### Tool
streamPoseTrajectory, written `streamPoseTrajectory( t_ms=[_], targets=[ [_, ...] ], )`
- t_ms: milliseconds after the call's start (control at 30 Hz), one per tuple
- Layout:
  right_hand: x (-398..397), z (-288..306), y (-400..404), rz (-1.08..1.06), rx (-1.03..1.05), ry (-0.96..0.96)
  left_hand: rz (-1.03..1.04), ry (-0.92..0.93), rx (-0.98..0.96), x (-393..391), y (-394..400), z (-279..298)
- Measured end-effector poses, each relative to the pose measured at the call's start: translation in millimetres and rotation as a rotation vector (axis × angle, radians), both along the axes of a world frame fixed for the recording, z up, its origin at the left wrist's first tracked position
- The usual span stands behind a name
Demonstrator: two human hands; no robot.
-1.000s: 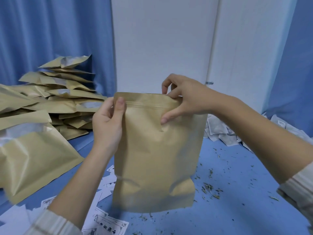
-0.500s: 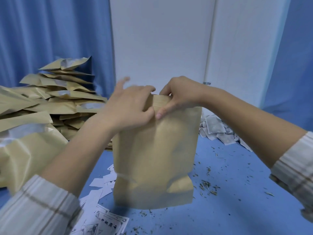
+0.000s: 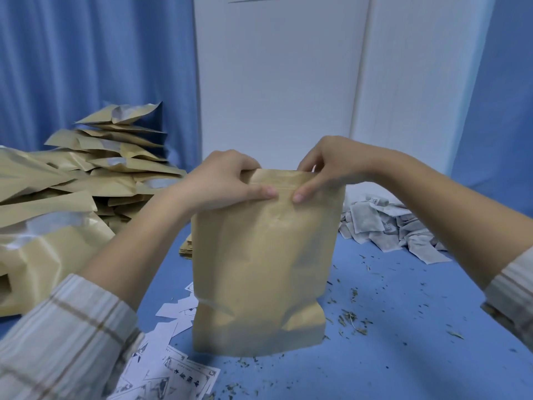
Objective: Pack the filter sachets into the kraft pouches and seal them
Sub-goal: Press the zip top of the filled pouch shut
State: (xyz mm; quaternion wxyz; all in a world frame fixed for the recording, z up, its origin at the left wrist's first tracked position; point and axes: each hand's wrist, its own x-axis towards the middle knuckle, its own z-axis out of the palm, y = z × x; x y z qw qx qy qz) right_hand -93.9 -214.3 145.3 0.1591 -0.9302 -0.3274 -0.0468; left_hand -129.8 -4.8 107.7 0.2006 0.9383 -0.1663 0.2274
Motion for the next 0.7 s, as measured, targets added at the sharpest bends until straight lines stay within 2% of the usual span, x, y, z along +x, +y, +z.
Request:
streamPoseTrajectory(
  t_ms=[100,300,467,600,700],
  targets=[
    [-3.9,-5.9,-8.8,0.049,0.035,0.054,-0.008,-0.011,-0.077,-4.8,6.4,-2.3],
    [-4.7,-6.6,12.2,-0.128,-0.259,0.076,-0.013,-0.05,-0.109,-8.5,-2.6,-5.9],
    [-11.5,1.0,15.7,-0.178,-0.379,0.064,-0.012,0.05,-0.085,-11.4,-7.7,3.0],
    [-8.6,-1.8,2.2,-0.111,-0.28,-0.064,-0.029,0.055,-0.127,-10.1,-1.4,0.8],
    [-4.1,-8.4,-10.6,-0.015,0.028,-0.102,0.005,0.048,-0.207,-10.7,5.2,-1.8]
  ],
)
